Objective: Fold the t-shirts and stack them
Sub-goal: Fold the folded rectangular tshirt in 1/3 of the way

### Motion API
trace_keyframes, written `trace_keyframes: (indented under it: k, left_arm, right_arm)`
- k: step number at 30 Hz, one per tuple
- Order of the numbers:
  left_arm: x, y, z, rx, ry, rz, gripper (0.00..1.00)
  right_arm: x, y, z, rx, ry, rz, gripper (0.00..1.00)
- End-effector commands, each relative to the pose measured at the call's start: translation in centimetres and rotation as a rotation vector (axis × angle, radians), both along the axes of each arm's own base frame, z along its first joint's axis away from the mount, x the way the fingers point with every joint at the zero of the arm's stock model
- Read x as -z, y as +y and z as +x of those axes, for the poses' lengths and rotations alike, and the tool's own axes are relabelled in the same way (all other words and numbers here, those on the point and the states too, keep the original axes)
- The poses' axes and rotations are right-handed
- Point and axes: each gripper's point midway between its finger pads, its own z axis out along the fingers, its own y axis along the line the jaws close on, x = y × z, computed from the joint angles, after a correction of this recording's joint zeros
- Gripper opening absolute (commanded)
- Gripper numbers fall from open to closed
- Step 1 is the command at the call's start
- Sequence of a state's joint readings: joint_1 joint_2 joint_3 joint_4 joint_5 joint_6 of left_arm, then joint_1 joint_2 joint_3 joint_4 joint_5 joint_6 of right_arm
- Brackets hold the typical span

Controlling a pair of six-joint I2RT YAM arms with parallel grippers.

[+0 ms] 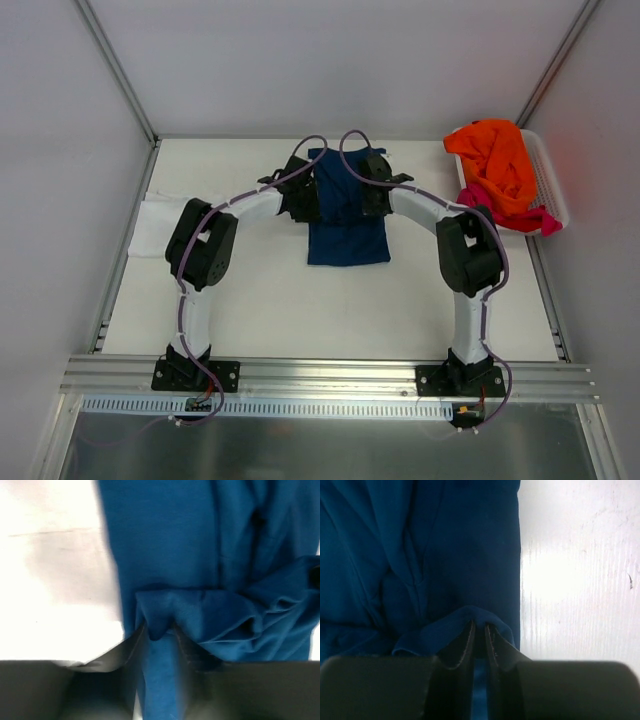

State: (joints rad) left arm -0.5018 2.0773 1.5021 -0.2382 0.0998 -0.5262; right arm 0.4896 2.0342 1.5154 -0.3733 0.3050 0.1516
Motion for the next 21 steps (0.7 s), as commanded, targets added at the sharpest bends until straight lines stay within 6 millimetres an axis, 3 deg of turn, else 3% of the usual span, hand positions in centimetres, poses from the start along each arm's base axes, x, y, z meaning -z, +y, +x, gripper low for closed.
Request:
trace_keyframes:
  k: [1, 2, 3, 5, 9, 10, 14, 15, 16, 17, 18, 19, 20, 21]
  left_arm:
    - [-1.2, 1.1, 1.6, -0.035, -0.037, 0.025, 0.39]
    - [-1.6, 1.2, 2.0, -0.044, -0.055, 0.031, 0.54]
    - [-2.1, 1.7, 2.6, -0.064, -0.08, 0.05, 0.69]
    - [-4.3, 2.0, 3.8, -0.079, -0.146, 0.062, 0.99]
    - [-9.2, 3.1, 5.5, -0.12, -0.281, 0.094, 0.99]
    - [-11.3, 3.4, 5.7, -0.133, -0.325, 0.091, 0.99]
    - [-13.6, 3.1, 4.4, -0.102, -0.348, 0.044, 0.99]
    - [-14.2, 3.0, 4.0, -0.105, -0.345, 0.018, 0.96]
    - [-13.4, 2.6, 3.1, -0.084, -0.311, -0.005, 0.86]
    - [-13.0, 2.4, 2.6, -0.077, -0.292, -0.021, 0.53]
    - [-12.9, 2.1, 2.2, -0.077, -0.278, -0.039, 0.27]
    - [-11.9, 1.6, 1.3, -0.062, -0.245, -0.049, 0.04]
    - [-11.6, 1.0, 0.7, -0.045, -0.224, -0.071, 0.0]
    - [-10.8, 0.6, 0.2, -0.036, -0.199, -0.086, 0.0]
  right_arm:
    - [-1.7, -0.4, 2.2, 0.009, -0.058, -0.017, 0.21]
    - [-2.0, -0.6, 2.6, 0.014, -0.067, -0.018, 0.56]
    - [-2.2, -0.9, 3.1, 0.014, -0.076, -0.023, 0.7]
    - [-3.6, -1.3, 4.1, 0.022, -0.113, -0.031, 0.84]
    - [-7.2, -2.3, 5.3, 0.029, -0.196, -0.064, 0.9]
    - [-8.5, -2.7, 5.3, 0.025, -0.22, -0.079, 0.92]
    - [-10.8, -3.3, 4.1, 0.028, -0.263, -0.066, 0.88]
    - [-9.8, -3.4, 3.3, 0.021, -0.247, -0.059, 0.84]
    - [-9.7, -3.4, 2.9, 0.021, -0.25, -0.043, 0.72]
    - [-10.7, -3.5, 2.3, 0.024, -0.271, -0.013, 0.62]
    - [-9.4, -3.2, 1.3, 0.008, -0.244, 0.005, 0.42]
    - [-10.0, -3.0, 0.8, 0.008, -0.254, 0.034, 0.12]
    - [-9.7, -2.9, 0.3, 0.001, -0.243, 0.044, 0.01]
    - [-8.8, -2.5, -0.5, -0.017, -0.216, 0.061, 0.01]
